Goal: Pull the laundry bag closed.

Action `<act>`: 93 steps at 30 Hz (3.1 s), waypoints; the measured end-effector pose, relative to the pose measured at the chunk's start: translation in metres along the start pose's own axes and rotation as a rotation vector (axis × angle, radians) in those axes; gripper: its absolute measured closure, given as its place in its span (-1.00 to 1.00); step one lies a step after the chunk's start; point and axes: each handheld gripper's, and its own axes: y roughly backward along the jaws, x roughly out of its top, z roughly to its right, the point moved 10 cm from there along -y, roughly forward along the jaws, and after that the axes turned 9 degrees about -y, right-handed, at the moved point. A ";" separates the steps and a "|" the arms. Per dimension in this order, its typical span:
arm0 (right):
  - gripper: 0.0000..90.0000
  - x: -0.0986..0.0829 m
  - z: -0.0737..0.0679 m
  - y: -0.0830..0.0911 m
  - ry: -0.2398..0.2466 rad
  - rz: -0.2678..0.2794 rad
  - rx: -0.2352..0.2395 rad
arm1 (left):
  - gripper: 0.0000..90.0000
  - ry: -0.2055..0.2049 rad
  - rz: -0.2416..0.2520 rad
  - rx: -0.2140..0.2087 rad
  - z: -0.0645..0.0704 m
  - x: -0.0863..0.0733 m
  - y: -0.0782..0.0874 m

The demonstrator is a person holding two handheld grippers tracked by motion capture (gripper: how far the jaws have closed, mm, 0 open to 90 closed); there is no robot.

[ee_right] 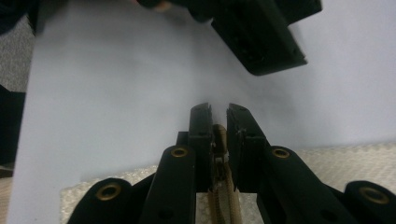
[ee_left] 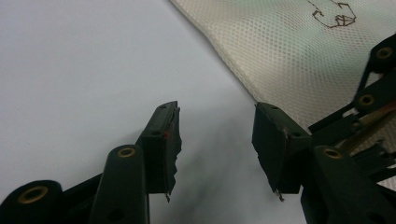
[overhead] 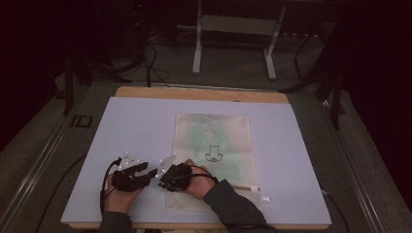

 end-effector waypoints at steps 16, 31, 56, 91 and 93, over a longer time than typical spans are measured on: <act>0.79 -0.007 0.001 0.026 -0.025 0.056 0.023 | 0.11 -0.002 -0.006 0.002 0.000 -0.001 -0.001; 0.68 -0.025 0.004 0.025 -0.034 -0.008 0.037 | 0.11 -0.016 -0.018 -0.010 0.004 -0.001 -0.002; 0.82 -0.035 0.008 0.018 -0.064 -0.047 0.045 | 0.41 -0.062 -0.026 -0.121 0.028 0.002 -0.008; 0.82 -0.035 0.008 0.018 -0.069 -0.038 0.047 | 0.98 -0.137 -0.089 -0.188 0.058 0.003 -0.032; 0.82 -0.035 0.008 0.018 -0.069 -0.038 0.051 | 0.98 -0.139 -0.097 -0.183 0.058 0.002 -0.032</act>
